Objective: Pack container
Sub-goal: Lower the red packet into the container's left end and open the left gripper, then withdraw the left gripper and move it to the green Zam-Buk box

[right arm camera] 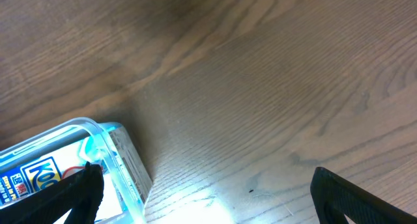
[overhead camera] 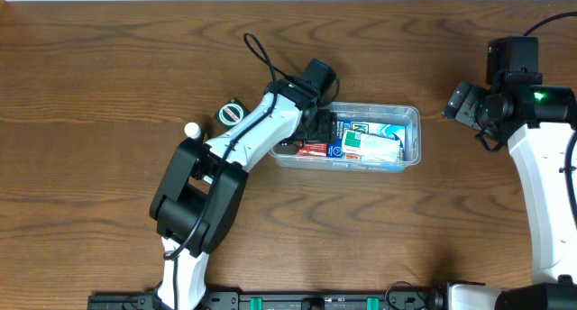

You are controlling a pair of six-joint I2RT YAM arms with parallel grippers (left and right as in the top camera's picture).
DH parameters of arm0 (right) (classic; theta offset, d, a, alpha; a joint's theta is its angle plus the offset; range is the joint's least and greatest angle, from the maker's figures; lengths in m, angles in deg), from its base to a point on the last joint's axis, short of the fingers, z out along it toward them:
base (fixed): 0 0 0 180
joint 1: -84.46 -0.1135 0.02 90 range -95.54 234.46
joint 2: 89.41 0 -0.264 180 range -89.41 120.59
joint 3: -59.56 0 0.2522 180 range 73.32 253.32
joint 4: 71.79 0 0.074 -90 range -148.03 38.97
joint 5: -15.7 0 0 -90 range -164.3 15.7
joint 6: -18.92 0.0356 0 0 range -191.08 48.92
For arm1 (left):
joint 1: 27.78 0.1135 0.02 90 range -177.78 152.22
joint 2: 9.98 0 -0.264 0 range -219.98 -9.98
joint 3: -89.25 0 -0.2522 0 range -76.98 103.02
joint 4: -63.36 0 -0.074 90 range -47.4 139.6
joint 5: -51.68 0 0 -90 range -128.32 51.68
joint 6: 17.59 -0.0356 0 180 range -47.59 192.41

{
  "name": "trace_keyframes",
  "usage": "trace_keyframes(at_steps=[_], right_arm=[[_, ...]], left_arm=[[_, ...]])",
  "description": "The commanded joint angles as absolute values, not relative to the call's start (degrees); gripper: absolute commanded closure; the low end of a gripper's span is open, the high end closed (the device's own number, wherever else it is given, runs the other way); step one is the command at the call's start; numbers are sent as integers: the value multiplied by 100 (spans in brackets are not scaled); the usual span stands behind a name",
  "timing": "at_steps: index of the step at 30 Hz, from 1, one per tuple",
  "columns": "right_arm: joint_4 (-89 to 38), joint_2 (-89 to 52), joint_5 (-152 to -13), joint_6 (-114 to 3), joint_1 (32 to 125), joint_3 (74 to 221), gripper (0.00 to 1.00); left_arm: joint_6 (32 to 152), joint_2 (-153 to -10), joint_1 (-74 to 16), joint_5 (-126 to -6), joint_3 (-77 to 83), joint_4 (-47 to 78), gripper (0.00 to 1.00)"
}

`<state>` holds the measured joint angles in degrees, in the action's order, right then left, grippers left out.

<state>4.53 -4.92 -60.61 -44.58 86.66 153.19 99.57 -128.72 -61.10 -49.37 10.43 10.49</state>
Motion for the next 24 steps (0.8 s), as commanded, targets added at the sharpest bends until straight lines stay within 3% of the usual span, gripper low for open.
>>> trace_keyframes(at_steps=[1, 12, 19, 22, 24], right_arm=[[458, -540, -6024, -4458, 8716, 15387, 1], [458, -540, -6024, -4458, 8716, 15387, 1], [458, -540, -6024, -4458, 8718, 15387, 1], [458, -540, -6024, -4458, 8718, 15387, 1], [458, -540, -6024, -4458, 8716, 15387, 1]], left_arm=[[9793, -12756, -6058, -4976, 1212, 1095, 19], [9679, -11978, -6080, -4978, 1214, 1042, 14], [8803, -11001, -6100, -4804, 1214, 520, 13], [8278, -10682, -5962, -4294, 1214, 280, 2], [7686, -10555, -5798, -4124, 1214, 164, 2]])
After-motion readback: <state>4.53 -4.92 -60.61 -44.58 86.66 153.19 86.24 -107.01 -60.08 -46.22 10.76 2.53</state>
